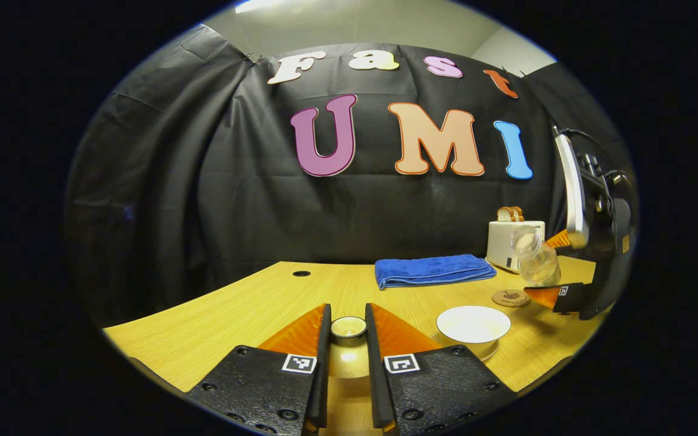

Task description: Open the teacup lid with one hand, grasp the water bottle and pour water into the teacup with the other hand; after pouring, place the water bottle on the coaster and then close the teacup lid.

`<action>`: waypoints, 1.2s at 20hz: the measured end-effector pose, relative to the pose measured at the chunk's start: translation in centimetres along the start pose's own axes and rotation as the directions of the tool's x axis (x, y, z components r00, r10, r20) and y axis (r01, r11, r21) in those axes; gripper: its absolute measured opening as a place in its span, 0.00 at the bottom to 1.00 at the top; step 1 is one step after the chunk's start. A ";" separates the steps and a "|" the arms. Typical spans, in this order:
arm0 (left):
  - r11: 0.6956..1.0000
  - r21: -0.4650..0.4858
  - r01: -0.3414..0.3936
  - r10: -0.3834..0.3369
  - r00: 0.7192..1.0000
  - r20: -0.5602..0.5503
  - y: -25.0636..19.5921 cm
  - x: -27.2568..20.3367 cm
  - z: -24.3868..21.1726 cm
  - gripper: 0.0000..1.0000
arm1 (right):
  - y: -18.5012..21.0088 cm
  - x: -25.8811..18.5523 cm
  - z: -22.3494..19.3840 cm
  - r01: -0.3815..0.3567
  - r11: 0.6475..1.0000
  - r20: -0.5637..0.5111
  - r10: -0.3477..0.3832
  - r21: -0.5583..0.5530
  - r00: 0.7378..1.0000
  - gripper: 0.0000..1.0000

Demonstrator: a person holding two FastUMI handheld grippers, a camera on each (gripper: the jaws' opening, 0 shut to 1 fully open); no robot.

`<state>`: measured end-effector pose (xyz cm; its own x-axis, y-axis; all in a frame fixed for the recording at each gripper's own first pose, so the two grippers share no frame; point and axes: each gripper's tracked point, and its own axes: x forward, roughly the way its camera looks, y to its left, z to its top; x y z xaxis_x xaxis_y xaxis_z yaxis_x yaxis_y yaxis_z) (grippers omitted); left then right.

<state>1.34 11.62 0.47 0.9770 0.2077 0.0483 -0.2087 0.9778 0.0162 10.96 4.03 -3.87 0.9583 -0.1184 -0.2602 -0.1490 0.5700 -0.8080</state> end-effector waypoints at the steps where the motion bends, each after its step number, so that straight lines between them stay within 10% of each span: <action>1: 1.000 0.000 -0.001 0.001 1.000 0.000 0.0 0.0 -0.1 0.26 | -0.5 0.0 -0.2 -0.001 0.998 -0.001 0.001 0.059 1.000 0.80; 9: 1.000 0.000 -0.003 0.003 1.000 0.000 0.1 0.0 0.0 0.26 | -1.5 2.5 -3.0 -0.046 0.834 -0.026 0.073 0.550 0.997 0.81; 19: 1.000 0.000 -0.005 0.005 1.000 0.000 0.1 0.0 0.0 0.26 | -2.3 4.5 -3.8 -0.015 0.736 -0.012 0.032 0.677 0.999 0.80; 24: 1.000 0.000 -0.005 0.005 1.000 0.001 0.1 0.0 -0.1 0.26 | -2.6 6.4 -3.9 -0.015 0.751 -0.013 0.031 0.660 0.999 0.80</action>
<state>1.32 11.72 0.39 0.9760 0.2123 0.0490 -0.2133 0.9769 0.0162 16.48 -1.42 -5.48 0.9501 -0.1110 -0.2916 0.0350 0.9666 -0.2539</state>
